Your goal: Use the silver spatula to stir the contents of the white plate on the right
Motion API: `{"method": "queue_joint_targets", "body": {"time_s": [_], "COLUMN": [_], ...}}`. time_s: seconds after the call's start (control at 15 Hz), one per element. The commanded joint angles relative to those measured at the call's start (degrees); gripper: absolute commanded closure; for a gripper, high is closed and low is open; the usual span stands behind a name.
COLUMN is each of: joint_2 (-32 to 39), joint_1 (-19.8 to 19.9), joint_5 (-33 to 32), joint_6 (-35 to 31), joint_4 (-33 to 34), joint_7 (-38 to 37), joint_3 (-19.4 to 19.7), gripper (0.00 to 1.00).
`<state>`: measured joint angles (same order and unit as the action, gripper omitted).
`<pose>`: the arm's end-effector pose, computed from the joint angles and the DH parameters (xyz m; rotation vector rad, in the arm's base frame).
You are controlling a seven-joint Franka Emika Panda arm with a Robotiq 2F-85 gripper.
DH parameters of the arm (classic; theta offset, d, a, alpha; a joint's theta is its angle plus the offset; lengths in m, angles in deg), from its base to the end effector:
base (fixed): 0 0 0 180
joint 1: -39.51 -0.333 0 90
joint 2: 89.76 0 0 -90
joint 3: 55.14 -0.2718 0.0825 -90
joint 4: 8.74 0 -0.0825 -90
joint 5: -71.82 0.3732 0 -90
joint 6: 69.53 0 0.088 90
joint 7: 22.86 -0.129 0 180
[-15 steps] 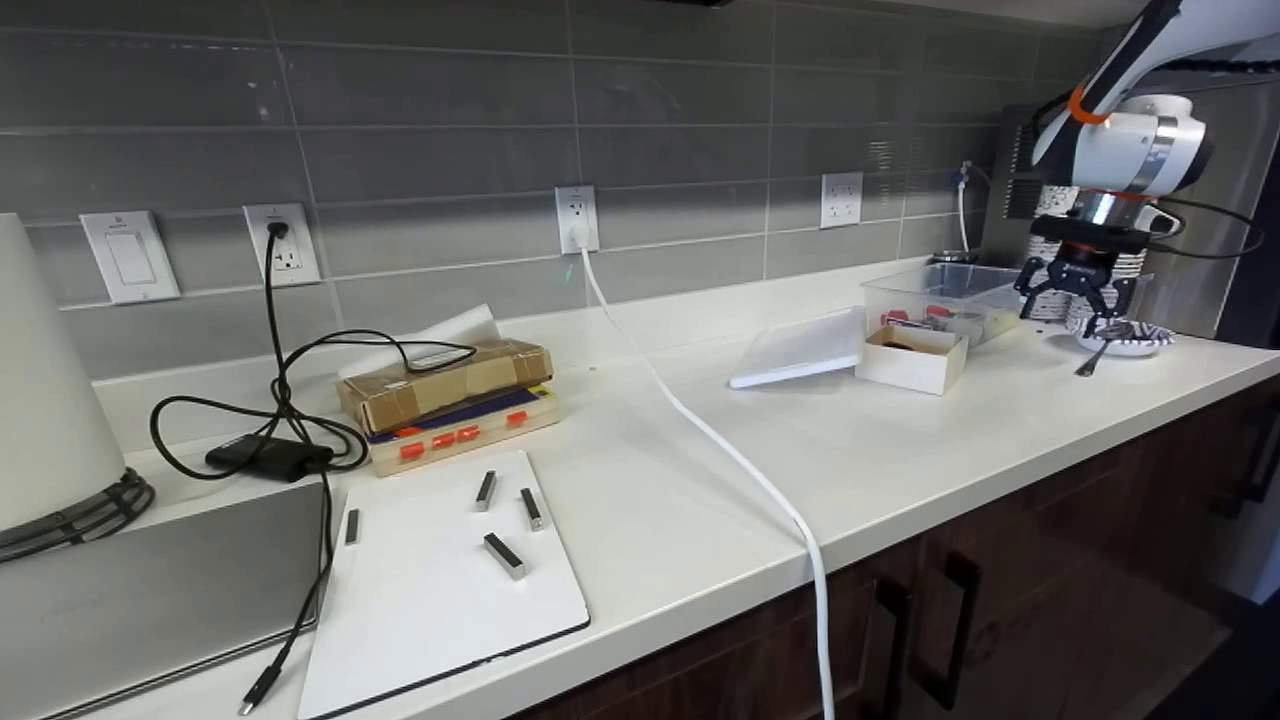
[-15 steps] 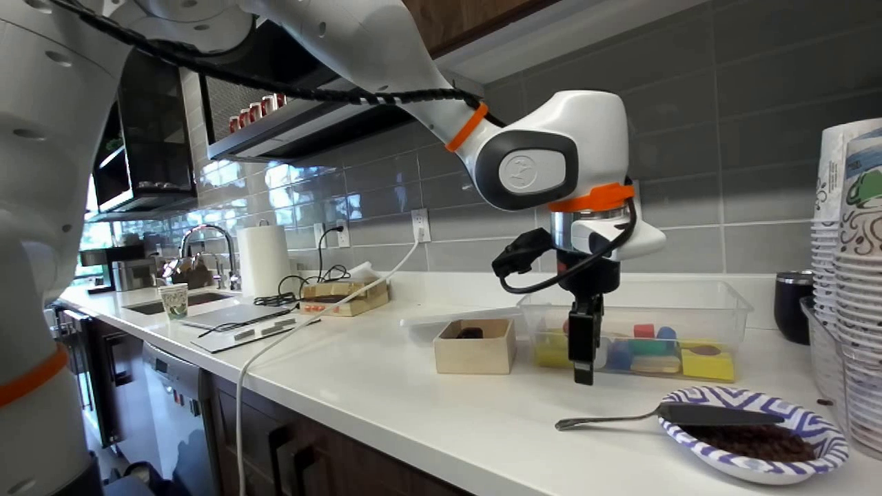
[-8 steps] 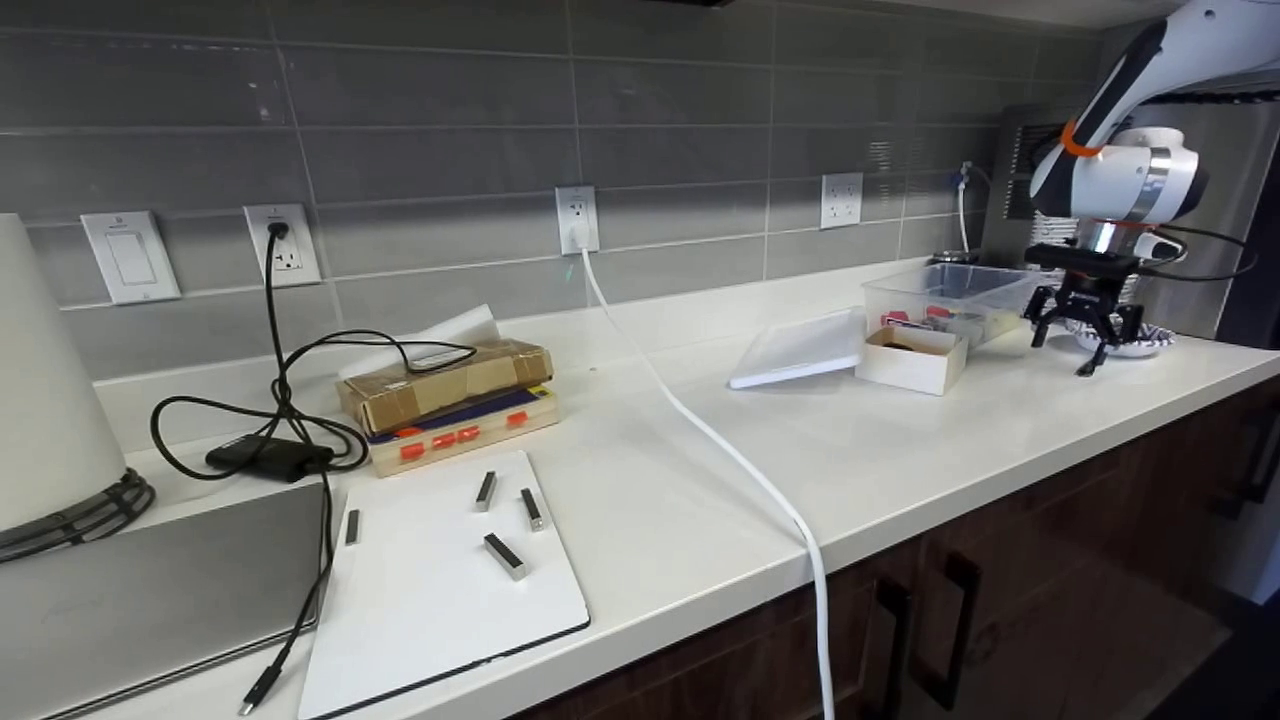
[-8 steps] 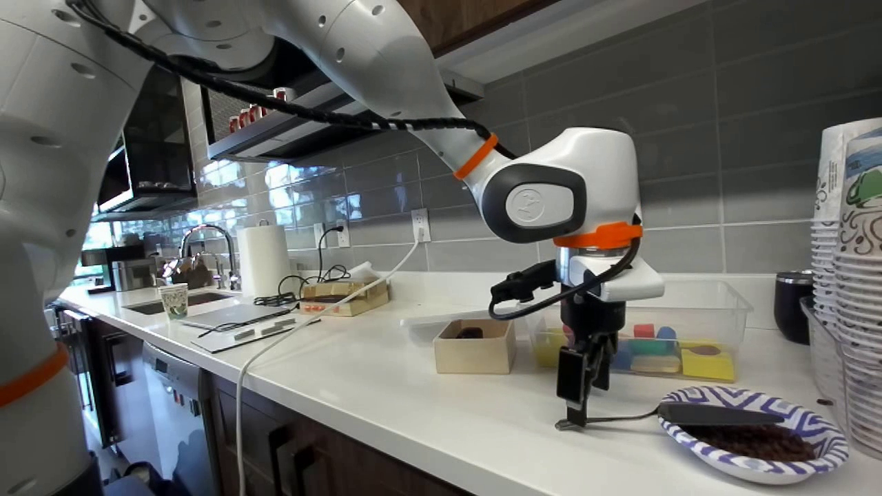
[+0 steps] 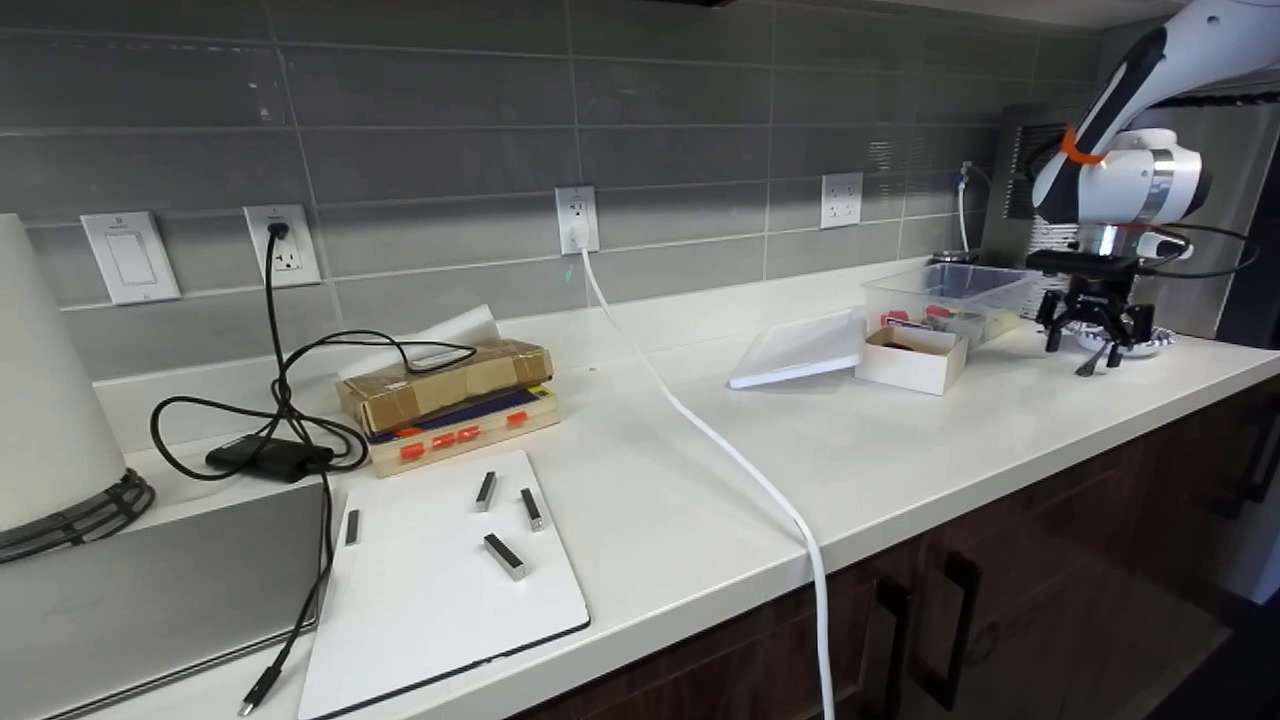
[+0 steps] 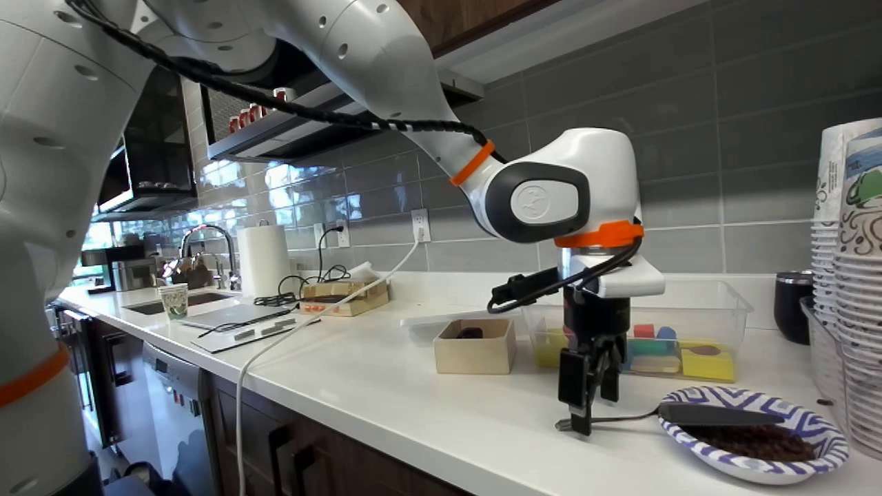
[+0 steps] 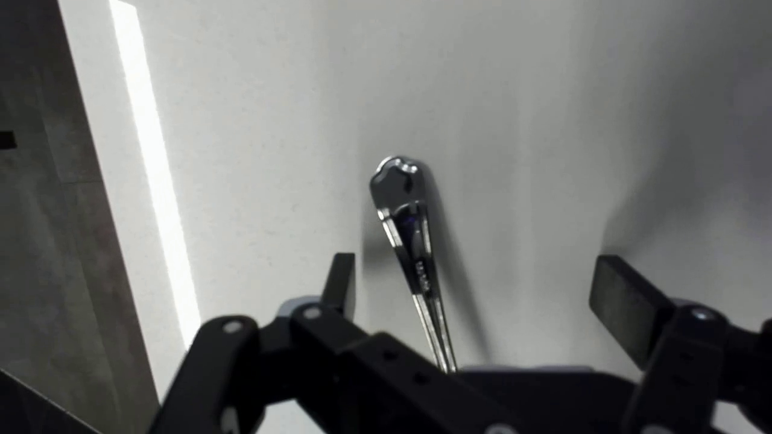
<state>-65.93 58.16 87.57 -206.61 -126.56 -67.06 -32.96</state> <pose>0.4276 -0.3680 0.1880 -2.0975 2.3007 0.0576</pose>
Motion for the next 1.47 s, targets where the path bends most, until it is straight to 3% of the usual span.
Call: {"method": "queue_joint_targets", "body": {"time_s": [0.0,0.33,0.4,0.47,1.07,1.2,1.4], "joint_2": [-0.5,-0.6,-0.8,-1.0,-1.5,-1.5,-2.6], "joint_1": [-1.1,-1.3,-1.3,-1.4,-1.8,-1.7,-0.4], "joint_5": [-2.3,-2.6,-2.5,-2.6,-3.1,-3.0,-1.3], "joint_6": [-0.4,-2.1,-2.5,-3.0,-5.4,-5.4,-3.6], "joint_4": [-1.1,-2.3,-2.5,-2.8,-3.7,-3.8,-3.7], "joint_7": [-2.9,-3.4,-3.4,-3.5,-4.3,-4.2,-1.8], "joint_3": [1.0,0.6,0.6,0.7,1.1,1.1,0.2], "gripper": [0.00,0.00,0.25,0.25,0.95,1.00,0.97]}}
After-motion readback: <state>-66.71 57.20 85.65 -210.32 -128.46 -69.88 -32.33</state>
